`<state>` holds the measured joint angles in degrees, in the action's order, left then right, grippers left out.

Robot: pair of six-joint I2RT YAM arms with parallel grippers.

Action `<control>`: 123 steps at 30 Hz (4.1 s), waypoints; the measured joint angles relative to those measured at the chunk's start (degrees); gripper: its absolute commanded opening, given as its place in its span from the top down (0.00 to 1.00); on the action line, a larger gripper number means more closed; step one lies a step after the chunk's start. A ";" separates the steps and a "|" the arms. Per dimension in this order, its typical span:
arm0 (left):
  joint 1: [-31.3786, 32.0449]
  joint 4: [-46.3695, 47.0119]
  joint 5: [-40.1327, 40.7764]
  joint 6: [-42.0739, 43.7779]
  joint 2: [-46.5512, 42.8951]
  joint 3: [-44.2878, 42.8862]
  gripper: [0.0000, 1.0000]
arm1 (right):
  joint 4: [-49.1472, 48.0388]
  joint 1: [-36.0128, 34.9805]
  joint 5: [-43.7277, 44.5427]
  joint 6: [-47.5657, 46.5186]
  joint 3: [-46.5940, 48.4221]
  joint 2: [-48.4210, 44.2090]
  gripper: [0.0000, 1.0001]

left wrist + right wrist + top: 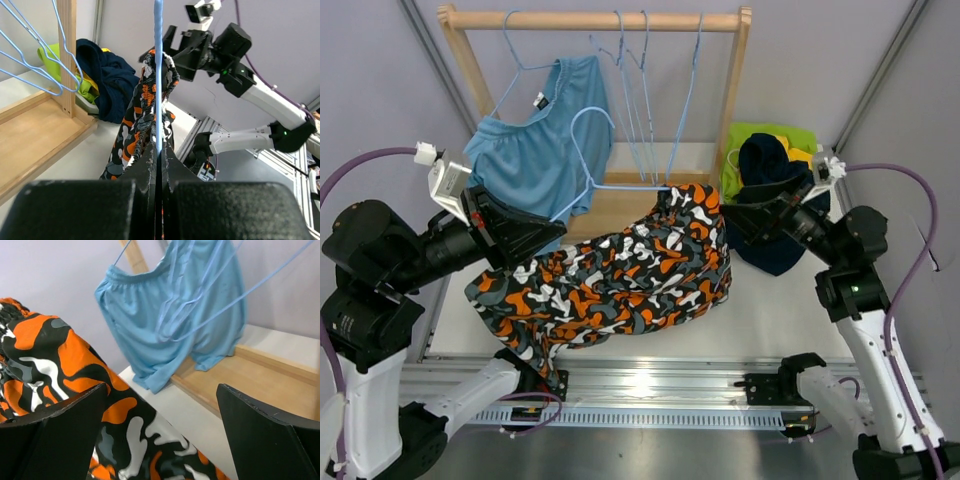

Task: Remove the shorts from the hanger

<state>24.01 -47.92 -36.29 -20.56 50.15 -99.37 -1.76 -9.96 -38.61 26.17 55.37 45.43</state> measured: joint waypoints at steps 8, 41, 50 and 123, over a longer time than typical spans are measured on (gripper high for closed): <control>0.63 -0.61 0.11 0.09 0.00 -0.02 1.00 | -2.32 -18.08 11.67 -2.38 -1.25 4.92 0.01; 1.07 -5.05 8.57 4.04 0.92 -2.01 1.00 | -4.15 -22.67 21.16 -3.37 -5.31 2.82 0.00; 1.40 -4.98 7.61 4.04 0.68 -2.01 1.00 | -10.93 -24.76 21.05 -3.23 -5.31 11.43 1.00; 13.00 -21.07 50.82 6.88 -2.69 4.74 1.00 | 19.04 -10.82 39.36 -22.25 47.82 20.63 1.00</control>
<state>37.01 -68.99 14.52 -13.67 47.46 -94.63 17.28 -20.78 0.75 3.92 103.20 66.06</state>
